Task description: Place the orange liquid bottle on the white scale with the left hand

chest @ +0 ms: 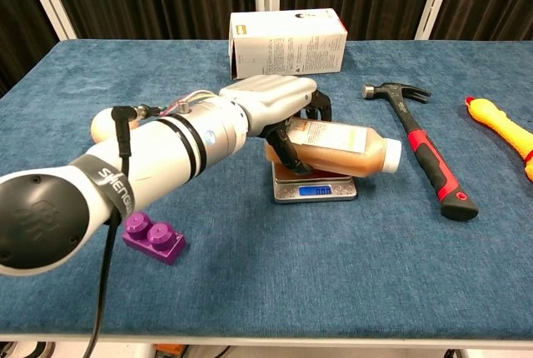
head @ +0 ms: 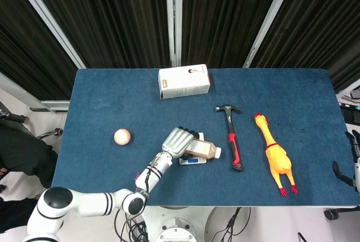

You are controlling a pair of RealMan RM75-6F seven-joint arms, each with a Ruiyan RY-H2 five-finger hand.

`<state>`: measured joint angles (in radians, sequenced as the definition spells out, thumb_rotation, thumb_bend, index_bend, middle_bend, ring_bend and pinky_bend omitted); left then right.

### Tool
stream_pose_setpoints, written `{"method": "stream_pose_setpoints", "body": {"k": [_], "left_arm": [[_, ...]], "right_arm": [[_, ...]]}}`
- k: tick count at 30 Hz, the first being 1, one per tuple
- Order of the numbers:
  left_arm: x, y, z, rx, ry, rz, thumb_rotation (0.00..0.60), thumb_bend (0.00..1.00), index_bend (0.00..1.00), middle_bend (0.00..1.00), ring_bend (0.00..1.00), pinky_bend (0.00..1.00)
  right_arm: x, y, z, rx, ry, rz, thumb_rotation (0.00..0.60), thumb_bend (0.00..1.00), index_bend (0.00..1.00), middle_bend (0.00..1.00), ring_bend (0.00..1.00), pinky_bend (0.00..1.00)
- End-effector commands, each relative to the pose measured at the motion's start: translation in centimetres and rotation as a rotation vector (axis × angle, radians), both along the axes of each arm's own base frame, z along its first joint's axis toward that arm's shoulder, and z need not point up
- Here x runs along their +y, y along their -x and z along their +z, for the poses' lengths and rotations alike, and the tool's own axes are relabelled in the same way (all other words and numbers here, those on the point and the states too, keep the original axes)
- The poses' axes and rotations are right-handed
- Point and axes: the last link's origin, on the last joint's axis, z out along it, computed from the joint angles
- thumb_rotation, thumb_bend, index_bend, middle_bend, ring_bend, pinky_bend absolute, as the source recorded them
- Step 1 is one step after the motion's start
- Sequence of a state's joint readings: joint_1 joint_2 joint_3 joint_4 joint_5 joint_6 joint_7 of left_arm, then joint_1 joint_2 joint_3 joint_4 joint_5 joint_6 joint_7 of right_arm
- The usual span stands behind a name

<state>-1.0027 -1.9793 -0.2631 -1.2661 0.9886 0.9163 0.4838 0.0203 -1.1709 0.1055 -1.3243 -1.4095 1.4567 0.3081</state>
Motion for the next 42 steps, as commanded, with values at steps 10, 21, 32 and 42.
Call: {"method": "stream_pose_setpoints", "body": {"k": [10,21,32,42], "left_arm": [[-0.2,0.2,0.8,-0.037,0.055,-0.034,0.600,0.18,0.00,0.08,0.00,0.09],[0.7,2.8,6.9,-0.051,-0.104,0.004,0.600,0.18,0.00,0.02,0.00,0.02],[-5.1,16.8,20.2,0.206,-0.437,0.173,0.600,0.17,0.00,0.02,0.00,0.02],[-12.7,28.6,28.4,0.224,-0.493,0.293,0.600,0.15,0.00,0.02,0.00,0.01]], "right_arm": [[0.0,-0.1,-0.1,0.003,0.001,0.004,0.600,0.33,0.00,0.00,0.00,0.00],[0.1,-0.8,-0.1,0.008,0.001,0.022,0.600,0.33,0.00,0.00,0.00,0.00],[0.2,-2.4,-0.6,0.023,-0.010,0.082,0.600,0.33,0.00,0.00,0.00,0.00],[-0.7,-4.1,-2.1,0.055,-0.064,0.091,0.600,0.33,0.00,0.00,0.00,0.00]]}}
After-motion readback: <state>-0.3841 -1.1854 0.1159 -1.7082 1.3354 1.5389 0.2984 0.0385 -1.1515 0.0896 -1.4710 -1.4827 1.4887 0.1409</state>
